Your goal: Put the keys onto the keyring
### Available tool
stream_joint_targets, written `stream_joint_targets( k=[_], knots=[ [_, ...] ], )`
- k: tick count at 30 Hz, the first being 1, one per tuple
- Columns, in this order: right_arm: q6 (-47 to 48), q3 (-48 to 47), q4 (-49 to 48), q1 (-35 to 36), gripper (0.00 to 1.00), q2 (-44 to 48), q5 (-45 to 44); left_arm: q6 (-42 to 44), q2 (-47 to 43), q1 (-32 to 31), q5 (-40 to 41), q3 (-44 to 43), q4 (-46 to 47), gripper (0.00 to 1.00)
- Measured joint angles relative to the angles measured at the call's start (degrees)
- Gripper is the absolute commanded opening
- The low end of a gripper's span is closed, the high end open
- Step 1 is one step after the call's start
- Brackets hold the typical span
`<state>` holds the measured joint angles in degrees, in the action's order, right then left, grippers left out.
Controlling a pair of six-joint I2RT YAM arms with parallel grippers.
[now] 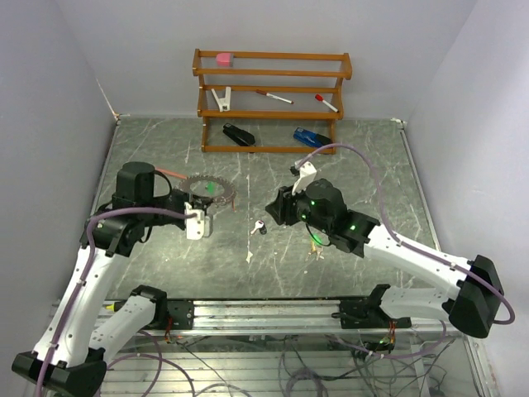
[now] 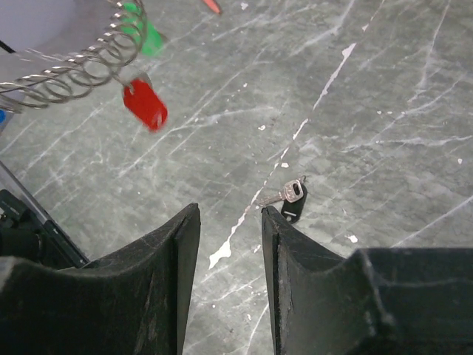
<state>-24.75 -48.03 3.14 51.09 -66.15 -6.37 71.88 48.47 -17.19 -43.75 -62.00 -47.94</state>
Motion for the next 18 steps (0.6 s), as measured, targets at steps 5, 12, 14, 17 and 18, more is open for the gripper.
stream_joint_targets(
  k=[5,12,14,17,18],
  knots=[
    [-0.2,0.0,-0.2,-2.1,0.38,-1.7,2.0,6.5,-2.2,0.0,-0.4,1.9,0.6,0.07],
    [-0.6,0.3,-0.3,-4.3,0.37,-3.1,4.6,11.3,-2.4,0.0,-1.0,2.8,1.5,0.07],
    [-0.8,0.4,-0.3,-4.8,0.38,-3.5,5.2,12.1,-2.3,0.0,-1.1,2.8,1.5,0.07],
    [-0.8,0.5,-0.4,-5.2,0.37,-4.2,6.1,12.8,-1.9,0.0,-1.4,2.8,1.5,0.07],
    [-0.8,0.5,-0.5,-5.4,0.37,-4.4,6.3,12.9,-1.7,0.0,-1.4,2.8,1.5,0.07]
  ],
)
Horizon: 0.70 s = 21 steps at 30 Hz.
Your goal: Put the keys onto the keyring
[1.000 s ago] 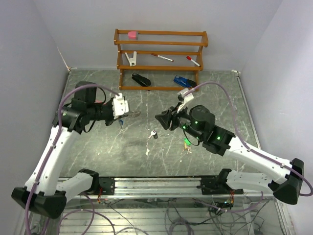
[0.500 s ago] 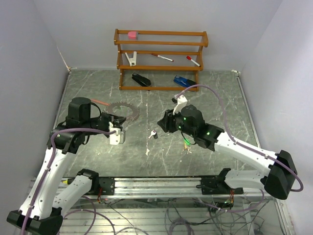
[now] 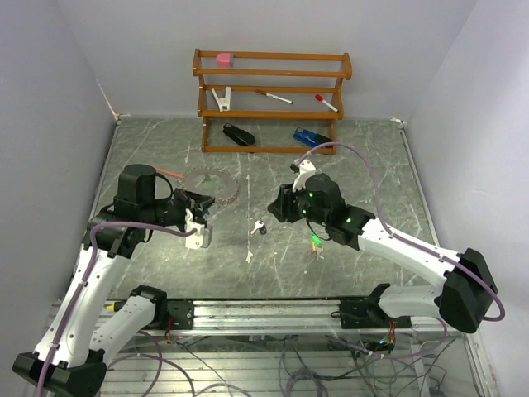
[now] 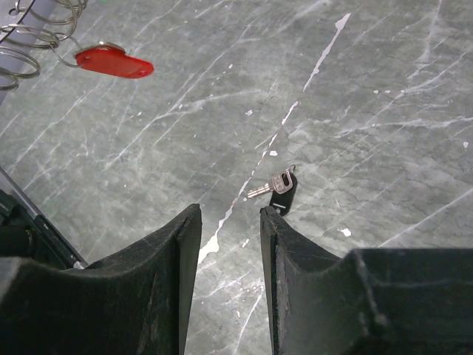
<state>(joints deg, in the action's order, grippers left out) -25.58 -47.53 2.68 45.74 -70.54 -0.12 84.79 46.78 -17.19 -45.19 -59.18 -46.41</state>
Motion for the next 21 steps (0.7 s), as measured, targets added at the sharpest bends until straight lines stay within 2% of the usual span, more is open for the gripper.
stream_joint_targets(
  k=[11,18,21],
  knots=[
    [1.5,0.4,-3.7,-0.6,0.36,0.1,3.8,0.2,0.5,0.0,-0.1,0.0,0.9,0.07],
    [4.1,-0.2,-6.5,-0.7,0.36,3.5,6.9,-6.5,4.0,0.0,-0.3,-0.2,2.0,0.07],
    [5.2,-2.4,-6.7,-0.7,0.35,3.9,8.6,-10.8,9.1,0.0,-0.2,-3.7,-0.1,0.07]
  ],
)
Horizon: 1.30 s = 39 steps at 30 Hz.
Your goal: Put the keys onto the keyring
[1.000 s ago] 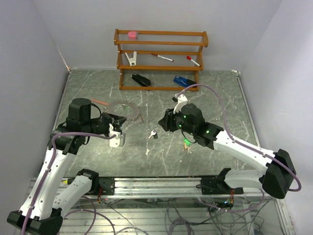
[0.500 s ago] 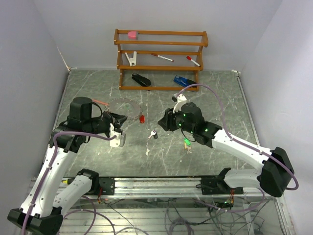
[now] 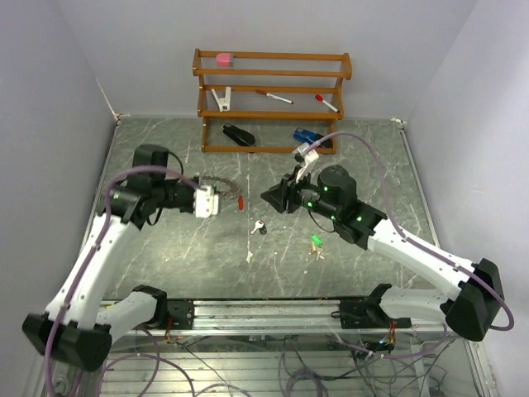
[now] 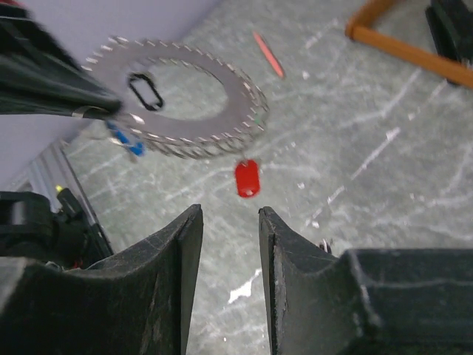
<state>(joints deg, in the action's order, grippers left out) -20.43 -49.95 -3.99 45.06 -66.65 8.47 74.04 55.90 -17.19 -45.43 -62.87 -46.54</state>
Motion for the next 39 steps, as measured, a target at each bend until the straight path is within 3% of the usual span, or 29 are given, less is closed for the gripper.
stream_joint_targets(
  k=[4,7,18,39],
  knots=[
    [1.7,-4.4,-0.2,0.3,0.33,-0.1,3.1,-4.6,9.6,0.0,-0.6,-9.1,-5.1,0.07],
    [3.1,-6.7,-1.6,0.6,0.32,-0.5,5.6,-8.4,12.0,0.0,-1.0,-11.5,-6.3,0.07],
    [5.0,-11.2,-5.2,2.8,0.29,-7.1,13.3,-19.0,11.9,-0.5,-3.4,-16.6,-9.3,0.07],
    [6.1,-16.3,-5.1,5.1,0.28,-10.9,14.7,-22.0,14.2,-3.0,-2.1,-18.0,-11.6,0.07]
  ],
)
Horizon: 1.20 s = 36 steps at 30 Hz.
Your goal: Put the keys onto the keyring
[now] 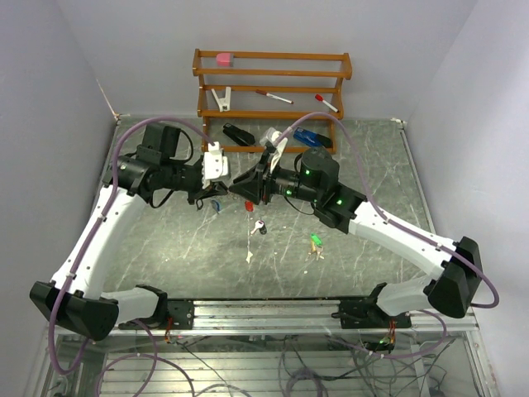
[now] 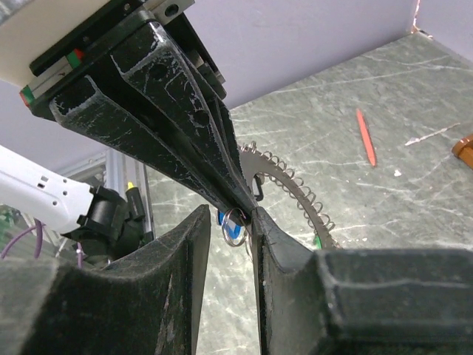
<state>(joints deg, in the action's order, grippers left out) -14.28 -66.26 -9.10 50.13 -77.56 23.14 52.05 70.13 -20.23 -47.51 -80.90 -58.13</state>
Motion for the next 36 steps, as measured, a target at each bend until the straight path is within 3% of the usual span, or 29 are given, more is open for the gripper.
stream_joint_targets(
  k=[20,22,25,36],
  knots=[
    [0.0,-0.1,0.5,0.5,0.25,-1.4,0.5,-0.9,1.3,-1.7,2.1,-3.1,-1.5,0.07],
    [0.0,-0.1,0.5,0.6,0.19,-1.4,0.5,-1.1,1.4,-1.8,2.1,-3.1,-1.6,0.07],
    [0.1,-0.1,0.5,0.6,0.01,-1.6,0.4,-1.5,1.6,-2.0,2.2,-3.2,-1.6,0.07],
    [-0.1,1.5,-1.2,0.6,0.0,-0.8,-1.8,-3.6,1.8,-2.2,3.3,-3.8,-1.9,0.07]
  ],
)
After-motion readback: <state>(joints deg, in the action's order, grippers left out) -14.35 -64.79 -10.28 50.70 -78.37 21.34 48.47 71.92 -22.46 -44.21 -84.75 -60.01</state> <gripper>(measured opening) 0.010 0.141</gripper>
